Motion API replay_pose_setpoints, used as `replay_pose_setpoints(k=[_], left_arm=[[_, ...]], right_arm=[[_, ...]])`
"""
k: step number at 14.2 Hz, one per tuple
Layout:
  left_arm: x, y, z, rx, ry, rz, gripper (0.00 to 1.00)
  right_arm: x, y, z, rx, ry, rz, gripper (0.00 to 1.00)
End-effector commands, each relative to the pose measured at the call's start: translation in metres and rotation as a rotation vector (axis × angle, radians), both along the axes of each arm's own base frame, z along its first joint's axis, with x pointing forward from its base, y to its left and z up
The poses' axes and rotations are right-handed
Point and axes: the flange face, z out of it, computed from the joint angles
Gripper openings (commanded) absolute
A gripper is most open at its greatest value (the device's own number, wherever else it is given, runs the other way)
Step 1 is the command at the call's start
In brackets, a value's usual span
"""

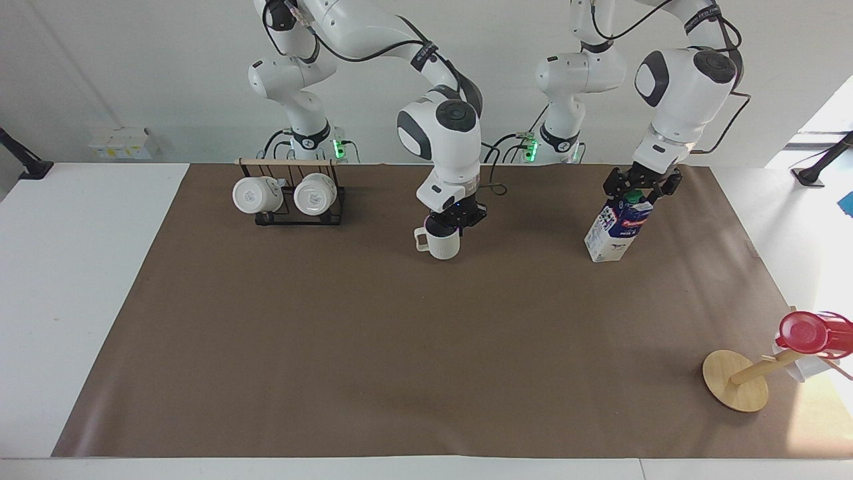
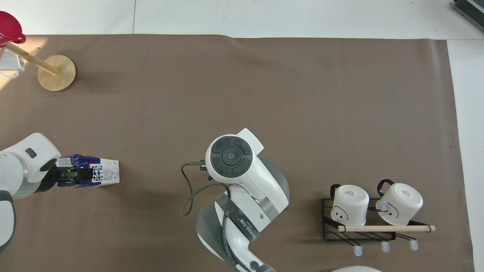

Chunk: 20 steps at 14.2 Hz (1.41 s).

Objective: Place cup and milk on table
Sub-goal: 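Move the mug toward the table center while the left gripper grasps the carton, then lower the white mug onto the table center with the right gripper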

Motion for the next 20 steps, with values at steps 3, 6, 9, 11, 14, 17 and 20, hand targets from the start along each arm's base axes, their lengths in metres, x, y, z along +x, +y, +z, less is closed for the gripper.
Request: replay_pose_setpoints(k=[3, 6, 9, 11, 14, 17, 20], left_arm=[[-0.002, 0.000, -0.004, 0.016, -0.017, -0.008, 0.69], [-0.002, 0.000, -0.004, 0.017, -0.015, -0.009, 0.67], [-0.002, 0.000, -0.004, 0.017, -0.011, -0.008, 0.63], [-0.002, 0.000, -0.002, 0.017, -0.010, 0.006, 0.61], [-0.001, -0.001, 0.001, 0.017, -0.007, 0.010, 0.60], [0.001, -0.001, 0.009, 0.015, -0.007, 0.021, 0.59], [0.003, -0.003, 0.021, 0.016, -0.007, 0.031, 0.57]], right_arm=[[0.003, -0.002, -0.003, 0.000, -0.003, -0.083, 0.00], [-0.001, -0.005, -0.010, -0.004, 0.007, -0.096, 0.00], [-0.001, -0.005, -0.013, 0.000, 0.003, -0.100, 0.00], [-0.006, -0.017, -0.026, -0.023, 0.026, -0.109, 0.04], [-0.007, -0.017, -0.026, -0.034, 0.019, -0.104, 0.08], [-0.006, -0.018, -0.026, -0.038, 0.017, -0.110, 0.48], [-0.002, -0.013, -0.017, -0.025, 0.003, -0.127, 0.74]])
